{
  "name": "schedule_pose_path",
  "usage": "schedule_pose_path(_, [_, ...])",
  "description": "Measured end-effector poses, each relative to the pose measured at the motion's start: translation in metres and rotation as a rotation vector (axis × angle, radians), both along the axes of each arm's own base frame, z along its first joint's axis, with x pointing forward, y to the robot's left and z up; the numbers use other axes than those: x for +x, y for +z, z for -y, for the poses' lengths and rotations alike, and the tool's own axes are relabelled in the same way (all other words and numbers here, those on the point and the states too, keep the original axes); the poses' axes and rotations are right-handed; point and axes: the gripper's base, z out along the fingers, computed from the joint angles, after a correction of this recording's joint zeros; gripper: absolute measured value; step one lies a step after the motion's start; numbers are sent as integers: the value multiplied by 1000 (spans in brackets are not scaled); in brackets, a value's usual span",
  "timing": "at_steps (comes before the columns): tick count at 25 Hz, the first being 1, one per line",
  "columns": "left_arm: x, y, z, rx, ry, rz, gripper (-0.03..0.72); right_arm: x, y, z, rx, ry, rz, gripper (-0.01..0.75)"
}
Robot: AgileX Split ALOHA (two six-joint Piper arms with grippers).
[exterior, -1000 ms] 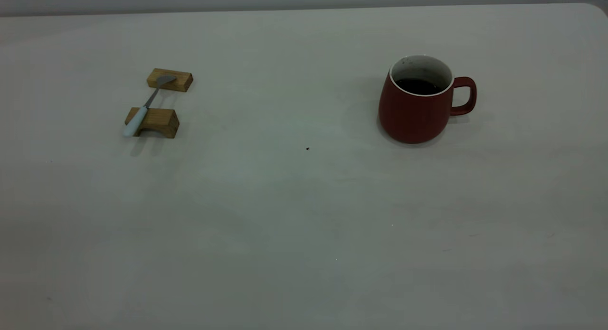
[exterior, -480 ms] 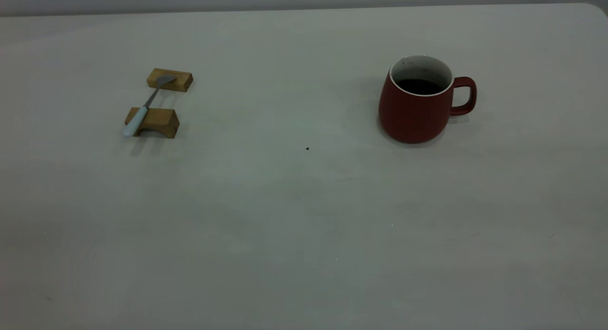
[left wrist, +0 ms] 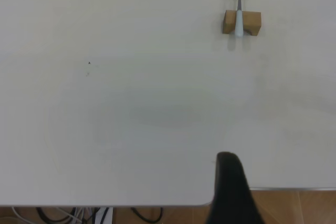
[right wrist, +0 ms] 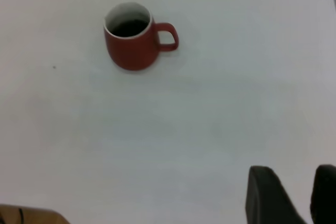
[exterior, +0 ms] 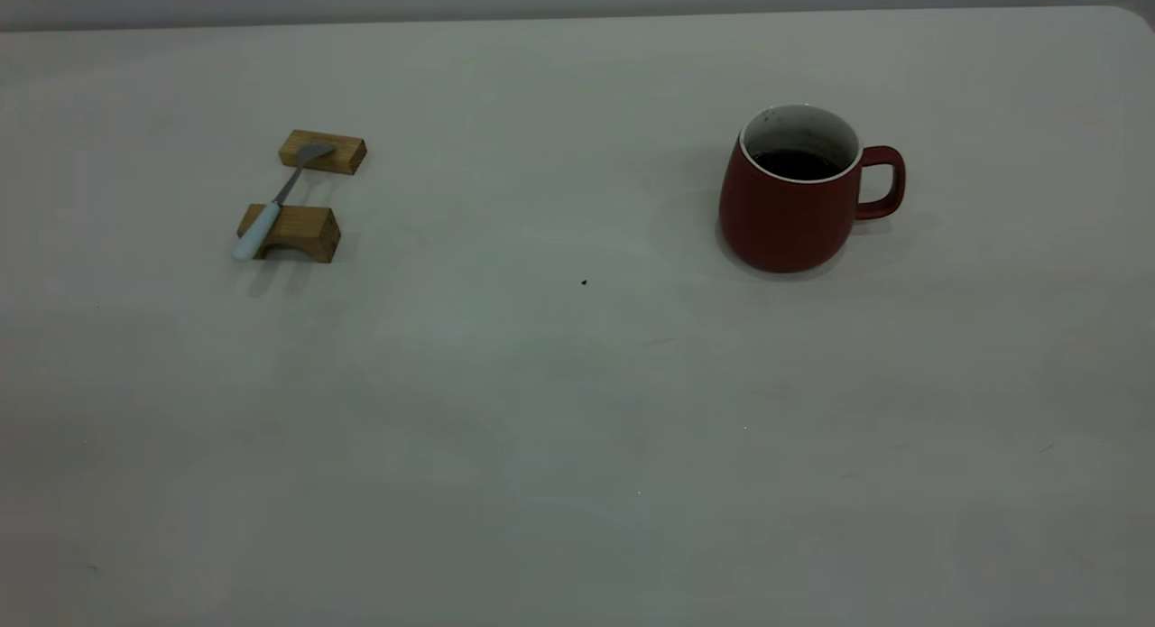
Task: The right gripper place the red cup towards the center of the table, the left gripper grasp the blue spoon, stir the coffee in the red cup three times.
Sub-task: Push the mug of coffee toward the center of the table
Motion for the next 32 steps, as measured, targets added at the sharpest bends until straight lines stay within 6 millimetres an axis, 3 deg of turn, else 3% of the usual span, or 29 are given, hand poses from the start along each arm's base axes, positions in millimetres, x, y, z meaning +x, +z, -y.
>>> schedule_pose_path(2, [0,0,0,0,0,0,553,2,4,0,3,0,14,339])
schedule_pose_path(7, [0,0,0,0,0,0,553,31,15,0,-15,-16,21,675])
schedule_pose_path(9, [0,0,0,0,0,0,553,53,15,-1,-26,-20,-34,714])
schedule_pose_path(14, [0,0,0,0,0,0,553,117,5,-5,-82,-9,-169,725])
schedule_pose_path(21, [0,0,0,0,0,0,553,227,-5,-12,-241,120,-346,722])
schedule_pose_path(25, [0,0,0,0,0,0,553,287,-32,-19,-349,279,-435,715])
schedule_pose_path(32, [0,0,0,0,0,0,553,369,-98,-33,-453,589,-554,709])
